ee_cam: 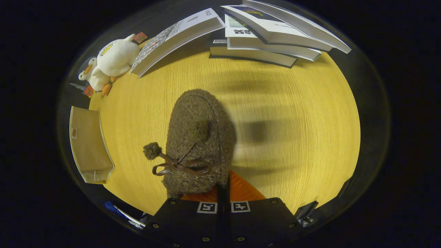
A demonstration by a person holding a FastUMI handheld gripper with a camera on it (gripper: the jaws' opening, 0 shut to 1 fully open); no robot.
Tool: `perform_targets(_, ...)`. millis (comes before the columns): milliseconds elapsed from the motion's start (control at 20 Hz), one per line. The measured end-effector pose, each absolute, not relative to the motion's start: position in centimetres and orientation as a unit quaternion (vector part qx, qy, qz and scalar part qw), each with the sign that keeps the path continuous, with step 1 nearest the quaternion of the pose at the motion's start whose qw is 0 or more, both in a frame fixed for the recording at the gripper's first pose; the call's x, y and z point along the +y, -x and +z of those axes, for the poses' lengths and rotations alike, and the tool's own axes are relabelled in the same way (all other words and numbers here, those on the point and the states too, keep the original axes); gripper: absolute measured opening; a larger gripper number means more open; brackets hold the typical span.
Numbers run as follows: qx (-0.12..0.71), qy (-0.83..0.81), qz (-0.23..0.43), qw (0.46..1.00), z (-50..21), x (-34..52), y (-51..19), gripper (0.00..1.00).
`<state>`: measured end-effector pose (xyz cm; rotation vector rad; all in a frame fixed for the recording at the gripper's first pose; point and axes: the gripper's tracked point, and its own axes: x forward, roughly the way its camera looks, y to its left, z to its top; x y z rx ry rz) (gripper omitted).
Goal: Open the storage box then place both shoes into the box .Put the left shoe in first, then the right shoe, with the right side of both shoes facing outward in a uniform manner.
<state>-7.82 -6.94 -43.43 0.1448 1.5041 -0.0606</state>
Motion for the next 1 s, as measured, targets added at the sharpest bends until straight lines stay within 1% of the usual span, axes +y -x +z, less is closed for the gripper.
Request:
perform_targets(200, 0.673, -0.08, -0.006, 0.735, -40.2, -5.0, 7.2, 0.01)
perform_targets(400, 0.664, -0.087, 0.032, 0.742, -36.6, -1.6, 6.3, 0.0)
perform_targets(650, 0.644, -0.049, 0.085, 0.759, -32.1, 3.2, 4.9, 0.0)
perform_targets(1000, 0.619, 0.007, 0.164, 0.768, -27.1, 11.3, 3.2, 0.0)
